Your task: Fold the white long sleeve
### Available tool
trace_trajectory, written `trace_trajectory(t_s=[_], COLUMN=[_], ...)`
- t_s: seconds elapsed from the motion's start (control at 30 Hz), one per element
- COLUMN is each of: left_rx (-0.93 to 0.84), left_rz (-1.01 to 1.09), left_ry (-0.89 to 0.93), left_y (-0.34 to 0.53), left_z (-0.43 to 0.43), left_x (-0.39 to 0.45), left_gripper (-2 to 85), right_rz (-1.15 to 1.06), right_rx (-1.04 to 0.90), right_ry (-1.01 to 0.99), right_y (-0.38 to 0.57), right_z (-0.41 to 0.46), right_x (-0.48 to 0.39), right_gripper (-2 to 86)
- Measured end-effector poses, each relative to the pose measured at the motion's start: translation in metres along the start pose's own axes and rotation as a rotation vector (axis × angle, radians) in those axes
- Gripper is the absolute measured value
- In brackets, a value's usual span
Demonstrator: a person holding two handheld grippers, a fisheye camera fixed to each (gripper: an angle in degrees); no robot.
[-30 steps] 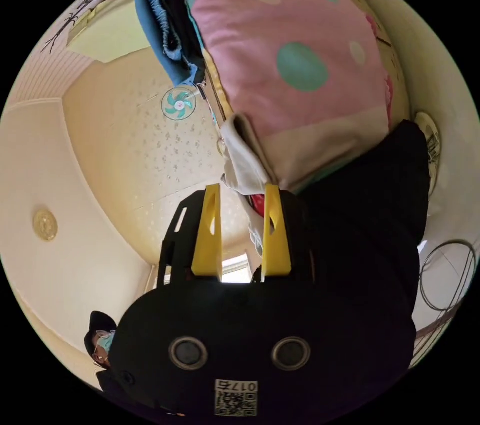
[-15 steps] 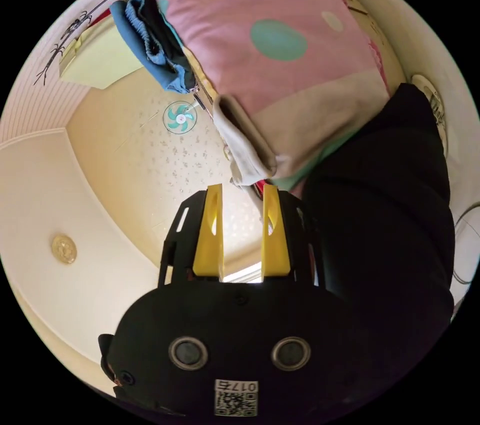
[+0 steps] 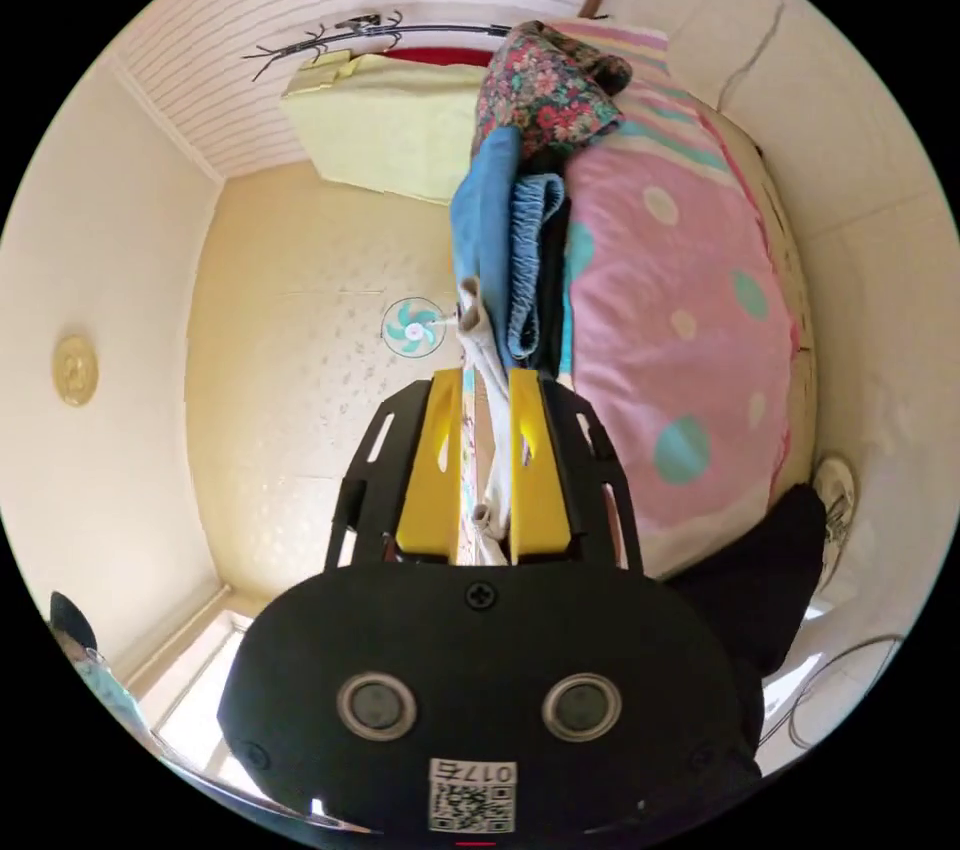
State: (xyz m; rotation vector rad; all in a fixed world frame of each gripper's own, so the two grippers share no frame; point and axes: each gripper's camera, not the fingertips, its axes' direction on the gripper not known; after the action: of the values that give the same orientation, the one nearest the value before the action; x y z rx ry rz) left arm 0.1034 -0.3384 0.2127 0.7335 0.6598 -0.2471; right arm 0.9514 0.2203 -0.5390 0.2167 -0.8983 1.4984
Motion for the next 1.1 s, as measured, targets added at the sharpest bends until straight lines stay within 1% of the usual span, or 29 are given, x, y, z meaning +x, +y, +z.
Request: trace_trajectory(t_s=[0.07,0.13,0.23,0.27,0.33,0.43,0.5,0.57,0.6,0.63,0.67,0.73,0.77,0.8,0.83,0.87,0.93,0.97,1.0,1.03,1.1], left_rx=[-0.006,-0.016,-0.045,-0.060,-0.098,-0.161,-0.150,-0.107,-0.096,-0.074,-0.055,-0.028,-0.012,-0.008,-0.006,-0.004,0.008,0.011,0.011,0.010,0.017], left_rz=[-0.001,-0.006,0.006,0.004,-0.012,0.001,0.039,0.063,0.062,0.051,0.033,-0.008,-0.037,-0.051,-0.081,-0.103,-0.111,-0.103,-0.097,-0.085,-0.078], left_ry=[-0.001,-0.012,-0.040,-0.048,-0.058,-0.082,-0.103,-0.132,-0.135,-0.134,-0.123,-0.102,-0.086,-0.076,-0.052,-0.025,0.007,0.009,0.001,-0.026,-0.070], left_y=[0.002,0.002,0.000,-0.001,-0.001,0.007,0.021,0.045,0.051,0.064,0.075,0.089,0.096,0.098,0.101,0.101,0.100,0.099,0.098,0.097,0.098], left_z=[-0.003,-0.004,-0.008,-0.011,-0.017,-0.035,-0.053,-0.083,-0.090,-0.103,-0.113,-0.124,-0.129,-0.131,-0.134,-0.138,-0.147,-0.154,-0.158,-0.166,-0.177], left_x=[0.001,0.003,0.010,0.011,0.014,0.022,0.027,0.027,0.026,0.022,0.016,0.006,-0.001,-0.004,-0.010,-0.013,-0.014,-0.012,-0.011,-0.010,-0.013], left_gripper=[-0.9,-0.9,-0.8,-0.8,-0.6,0.4,1.8,3.2,3.4,3.7,4.0,4.4,4.8,5.0,5.4,6.0,6.7,7.4,7.9,8.9,10.2], right_rz=[0.004,-0.009,-0.091,-0.101,-0.107,-0.119,-0.136,-0.192,-0.287,-0.417,-0.488,-0.732,-0.786,-0.887,-0.963,-0.987,-1.045,-1.064,-1.104,-1.130,-1.133], right_rx=[-0.070,-0.156,-0.197,-0.197,-0.144,-0.104,-0.085,-0.045,-0.035,-0.074,-0.110,-0.325,-0.399,-0.550,-0.694,-0.765,-1.017,-1.060,-1.106,-1.116,-1.094], right_ry=[-0.019,0.007,0.010,0.018,0.114,0.224,0.252,0.273,0.229,0.154,0.109,-0.081,-0.118,-0.155,-0.146,-0.128,-0.023,0.012,0.090,0.164,0.257], right_y=[0.030,0.069,0.097,0.100,0.105,0.101,0.106,0.129,0.157,0.195,0.219,0.333,0.367,0.434,0.501,0.533,0.639,0.658,0.684,0.697,0.691], right_z=[0.016,0.049,0.097,0.106,0.141,0.187,0.212,0.235,0.254,0.280,0.295,0.359,0.376,0.407,0.434,0.445,0.464,0.462,0.450,0.431,0.394], right_x=[0.020,0.033,0.024,0.022,0.017,0.021,0.013,-0.015,-0.048,-0.089,-0.110,-0.177,-0.188,-0.198,-0.193,-0.184,-0.121,-0.103,-0.069,-0.038,-0.004], right_gripper=[9.0,9.7,10.9,11.2,11.8,9.5,6.5,4.6,4.1,3.7,3.7,3.7,3.8,4.0,4.4,4.7,6.4,6.5,6.9,7.0,7.7])
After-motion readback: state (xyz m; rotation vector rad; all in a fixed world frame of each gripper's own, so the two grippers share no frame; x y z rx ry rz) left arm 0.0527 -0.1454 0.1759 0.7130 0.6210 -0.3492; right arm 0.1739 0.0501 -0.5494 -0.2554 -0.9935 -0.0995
